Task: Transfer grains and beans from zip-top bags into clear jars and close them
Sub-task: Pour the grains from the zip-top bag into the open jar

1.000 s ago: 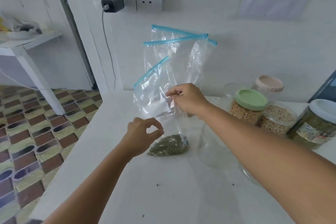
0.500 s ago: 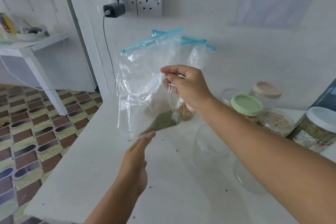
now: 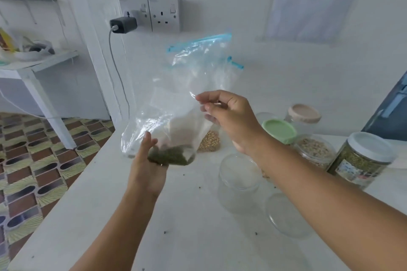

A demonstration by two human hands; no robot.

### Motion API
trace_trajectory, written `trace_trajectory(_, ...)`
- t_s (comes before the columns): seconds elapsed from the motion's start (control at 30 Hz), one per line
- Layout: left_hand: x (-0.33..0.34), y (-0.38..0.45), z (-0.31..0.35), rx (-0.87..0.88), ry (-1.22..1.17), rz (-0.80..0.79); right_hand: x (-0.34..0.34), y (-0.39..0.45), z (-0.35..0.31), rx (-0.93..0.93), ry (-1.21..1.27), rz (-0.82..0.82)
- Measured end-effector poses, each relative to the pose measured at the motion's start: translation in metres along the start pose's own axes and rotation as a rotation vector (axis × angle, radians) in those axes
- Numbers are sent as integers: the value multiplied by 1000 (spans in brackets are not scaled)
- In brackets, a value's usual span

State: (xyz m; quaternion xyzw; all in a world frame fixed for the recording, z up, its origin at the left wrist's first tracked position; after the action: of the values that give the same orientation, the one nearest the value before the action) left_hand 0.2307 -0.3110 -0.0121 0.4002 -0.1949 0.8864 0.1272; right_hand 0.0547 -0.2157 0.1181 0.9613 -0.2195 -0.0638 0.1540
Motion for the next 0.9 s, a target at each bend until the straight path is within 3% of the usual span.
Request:
trace_trajectory(0.1, -1, 10, 10, 51, -41, -22, -16, -12, 6, -66, -146, -47)
trace_trajectory(0.23, -11, 25, 21, 84, -37, -63, -39, -13, 0, -87, 17, 51)
trace_trajectory(0.47, -19, 27, 27, 155, 160, -138, -68, 2, -15, 118, 5, 66)
trace_trajectory(0.6, -26, 27, 33, 173, 256, -136, -77, 6, -15, 321, 78, -103)
trace_trajectory(0.73, -37, 30, 40, 176, 321, -142, -82, 2, -13, 379, 97, -332)
trace_trajectory(0.9, -51, 35, 49, 165, 354, -140, -87, 3, -9, 433, 70, -407)
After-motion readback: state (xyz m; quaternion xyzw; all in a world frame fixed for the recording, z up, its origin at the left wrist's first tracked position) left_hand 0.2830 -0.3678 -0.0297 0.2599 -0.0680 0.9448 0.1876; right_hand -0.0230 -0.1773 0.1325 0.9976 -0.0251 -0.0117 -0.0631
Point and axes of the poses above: each hand's wrist, its own y-axis towards the middle knuckle, its own x-axis out of the palm, z = x × y, the point moved 4 cm from there along y, towards the middle knuckle, and after that the axes turned 1 degree about -x, right-handed, at the moved point
